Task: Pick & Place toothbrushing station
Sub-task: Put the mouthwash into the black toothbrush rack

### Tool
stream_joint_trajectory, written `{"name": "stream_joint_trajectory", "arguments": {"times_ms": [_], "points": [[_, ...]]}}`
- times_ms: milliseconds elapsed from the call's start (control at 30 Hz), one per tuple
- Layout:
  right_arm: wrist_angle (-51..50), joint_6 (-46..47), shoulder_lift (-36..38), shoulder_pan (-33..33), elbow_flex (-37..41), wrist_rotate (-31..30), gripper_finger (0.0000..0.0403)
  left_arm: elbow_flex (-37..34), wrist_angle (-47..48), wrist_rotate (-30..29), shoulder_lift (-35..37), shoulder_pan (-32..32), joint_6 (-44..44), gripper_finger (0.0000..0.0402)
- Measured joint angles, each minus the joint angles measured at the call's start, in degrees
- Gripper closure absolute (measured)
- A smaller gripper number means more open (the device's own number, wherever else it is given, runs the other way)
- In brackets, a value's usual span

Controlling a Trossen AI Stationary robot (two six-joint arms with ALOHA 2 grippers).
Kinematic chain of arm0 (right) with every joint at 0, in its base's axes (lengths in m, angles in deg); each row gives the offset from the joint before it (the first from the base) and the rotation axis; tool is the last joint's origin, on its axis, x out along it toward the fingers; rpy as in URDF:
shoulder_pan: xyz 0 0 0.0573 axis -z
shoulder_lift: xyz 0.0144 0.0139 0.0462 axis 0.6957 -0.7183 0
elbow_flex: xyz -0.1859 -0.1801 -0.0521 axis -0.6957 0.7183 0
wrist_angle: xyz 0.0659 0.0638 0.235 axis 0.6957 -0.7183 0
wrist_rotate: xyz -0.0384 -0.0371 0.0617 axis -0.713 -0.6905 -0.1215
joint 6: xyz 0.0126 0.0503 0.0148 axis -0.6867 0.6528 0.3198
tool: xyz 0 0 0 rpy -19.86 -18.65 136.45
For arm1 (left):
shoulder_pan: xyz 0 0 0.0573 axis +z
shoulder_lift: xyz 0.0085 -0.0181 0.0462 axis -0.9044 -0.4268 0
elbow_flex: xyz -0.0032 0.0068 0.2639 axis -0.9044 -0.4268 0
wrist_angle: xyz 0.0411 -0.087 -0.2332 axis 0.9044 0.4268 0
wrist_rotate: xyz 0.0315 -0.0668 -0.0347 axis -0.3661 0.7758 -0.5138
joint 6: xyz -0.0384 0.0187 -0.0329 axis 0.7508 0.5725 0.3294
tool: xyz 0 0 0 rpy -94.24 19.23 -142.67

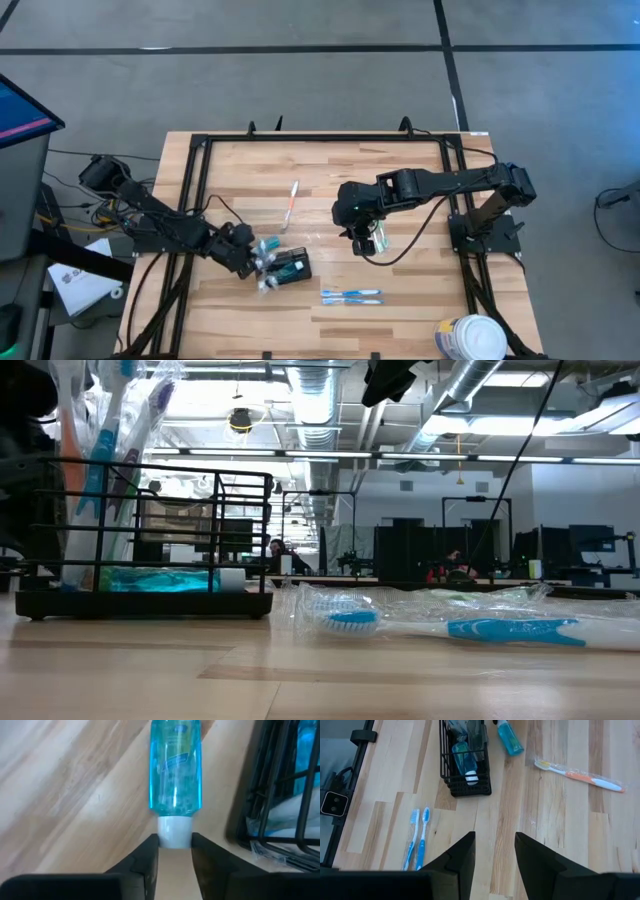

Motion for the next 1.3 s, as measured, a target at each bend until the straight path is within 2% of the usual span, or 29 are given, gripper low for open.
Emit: {"name": "stream_joint_trajectory", "arguments": {"times_ms": [233,1000,1167,1300], "points": [[0.0,0.0,0.0,0.0,0.0,0.0,0.0274,-0.1,-0.1,-2.2,0.1,0.0,-3.2,0.0299],[2.5,0.0,0.0,0.0,0.0,0.0,0.0274,-0.5,-1.9,-7.3,-0.1,0.1,-5.2,0.0256],[2.5,0.0,0.0,0.0,0.0,0.0,0.0274,-2.7,-2.8,-8.9,0.1,0.0,-4.8,0.0270],[2.5,0.0,0.0,0.0,0.0,0.0,0.0274,-3.7,-3.2,-9.7,0.2,0.0,-4.7,0.0306]]}}
